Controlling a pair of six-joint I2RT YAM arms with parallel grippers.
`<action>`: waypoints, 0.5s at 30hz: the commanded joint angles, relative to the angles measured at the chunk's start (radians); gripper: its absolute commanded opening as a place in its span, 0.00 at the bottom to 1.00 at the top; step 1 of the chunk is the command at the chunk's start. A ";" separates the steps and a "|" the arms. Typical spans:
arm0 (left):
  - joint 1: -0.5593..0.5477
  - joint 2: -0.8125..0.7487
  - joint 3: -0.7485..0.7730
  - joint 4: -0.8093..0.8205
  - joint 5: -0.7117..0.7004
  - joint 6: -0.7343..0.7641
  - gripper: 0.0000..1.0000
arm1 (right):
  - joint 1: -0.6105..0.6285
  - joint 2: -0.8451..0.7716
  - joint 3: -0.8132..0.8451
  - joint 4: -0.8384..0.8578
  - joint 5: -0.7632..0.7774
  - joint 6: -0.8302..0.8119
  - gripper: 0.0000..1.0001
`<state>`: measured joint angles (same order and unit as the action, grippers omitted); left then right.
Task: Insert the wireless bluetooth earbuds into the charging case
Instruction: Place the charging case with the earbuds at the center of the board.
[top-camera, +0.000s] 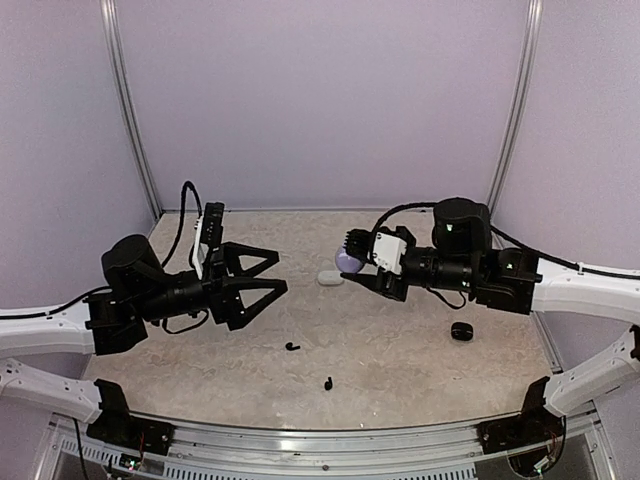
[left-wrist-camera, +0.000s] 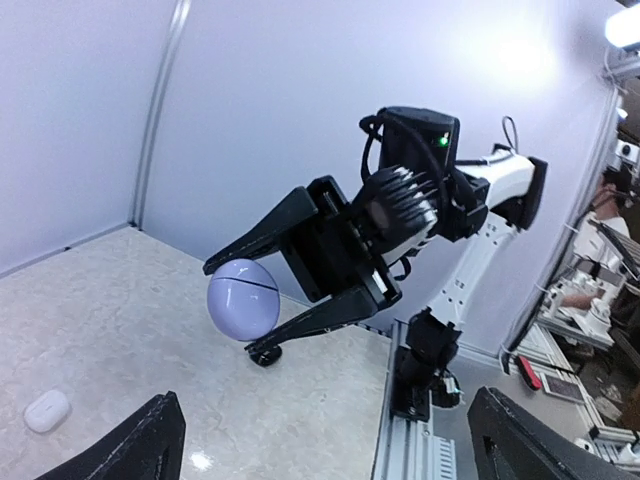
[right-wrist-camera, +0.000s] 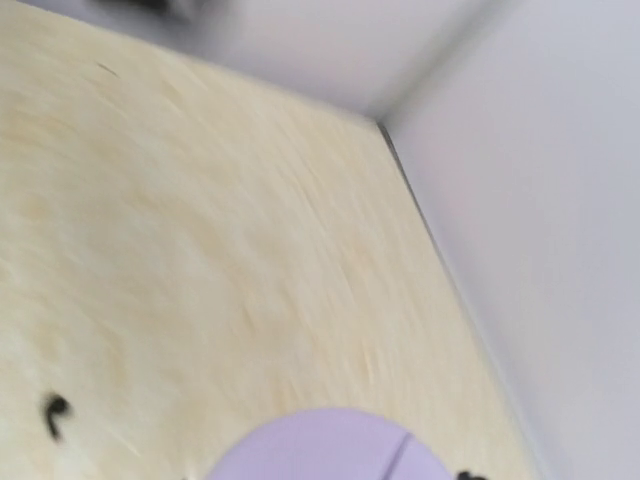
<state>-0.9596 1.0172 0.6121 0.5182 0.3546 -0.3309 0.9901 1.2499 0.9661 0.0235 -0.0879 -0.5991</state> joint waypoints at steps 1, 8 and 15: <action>0.021 -0.076 -0.013 -0.049 -0.292 0.017 0.99 | -0.146 0.052 -0.035 0.079 -0.087 0.231 0.38; 0.033 -0.122 -0.008 -0.132 -0.539 -0.018 0.99 | -0.327 0.277 0.016 0.098 -0.177 0.415 0.37; 0.036 -0.120 0.001 -0.183 -0.594 -0.036 0.99 | -0.368 0.513 0.135 0.079 -0.227 0.457 0.36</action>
<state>-0.9306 0.9031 0.6067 0.3801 -0.1680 -0.3546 0.6369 1.6928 1.0283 0.0864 -0.2584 -0.2043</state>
